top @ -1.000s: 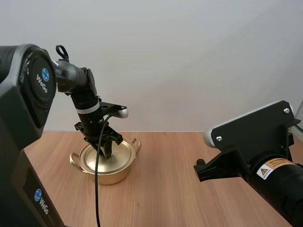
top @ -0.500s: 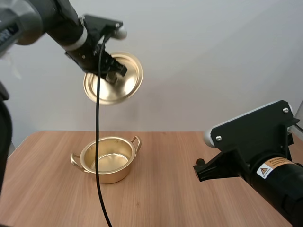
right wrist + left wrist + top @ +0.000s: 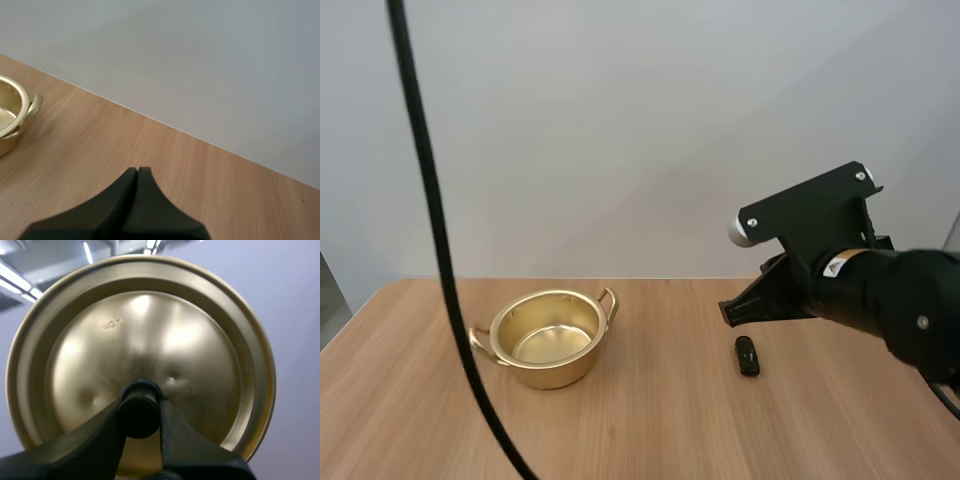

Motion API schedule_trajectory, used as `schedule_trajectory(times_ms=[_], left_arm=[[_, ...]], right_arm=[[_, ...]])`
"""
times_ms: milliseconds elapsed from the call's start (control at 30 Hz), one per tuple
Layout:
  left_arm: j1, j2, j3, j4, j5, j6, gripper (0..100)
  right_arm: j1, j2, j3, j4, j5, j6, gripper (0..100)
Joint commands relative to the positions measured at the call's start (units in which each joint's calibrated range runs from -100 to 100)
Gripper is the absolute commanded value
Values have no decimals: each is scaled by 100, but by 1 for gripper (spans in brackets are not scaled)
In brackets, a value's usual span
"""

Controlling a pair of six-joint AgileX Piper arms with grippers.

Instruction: Open the pot, put the car inside, and close it

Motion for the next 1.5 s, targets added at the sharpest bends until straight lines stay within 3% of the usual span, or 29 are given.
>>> schedule_trajectory(times_ms=[0, 100, 167, 300, 333, 367, 800, 1267, 1333, 1367, 1400, 1467], left_arm=[[-3, 25, -414, 245, 10, -99, 0], [-3, 25, -743, 520, 10, -99, 0], [-3, 35, -892, 651, 10, -99, 0], [-3, 92, -1021, 738, 10, -99, 0], [-3, 105, -1022, 738, 10, -99, 0], [-3, 117, -1022, 738, 25, -99, 0], [-3, 213, -1022, 738, 81, -99, 0], [-3, 213, -1022, 740, 81, -55, 0], [-3, 225, -1022, 740, 81, -56, 0], [-3, 223, -1022, 740, 64, -56, 0], [-3, 223, -1022, 740, 64, -56, 0], [-3, 223, -1022, 740, 64, -56, 0]], right_arm=[[-1, 3434, -599, -47, 721, 5, 0], [-1, 4314, -911, -365, 1021, 191, 1], [-1, 4701, -941, -565, 916, 297, 24], [-1, 5144, -941, -691, 673, 468, 88], [-1, 5218, -941, -789, 622, 537, 96], [-1, 5289, -941, -840, 612, 561, 97], [-1, 6602, -971, -982, -920, 598, 95], [-8, 7612, -1253, -1166, -1041, 606, 94], [-17, 7623, -1253, -1166, -1093, 606, 88], [-33, 7623, -1253, -1166, -1093, 606, 80], [-50, 7623, -1253, -1166, -1093, 606, 67], [-97, 7623, -1253, -1166, -1062, 645, 31]])
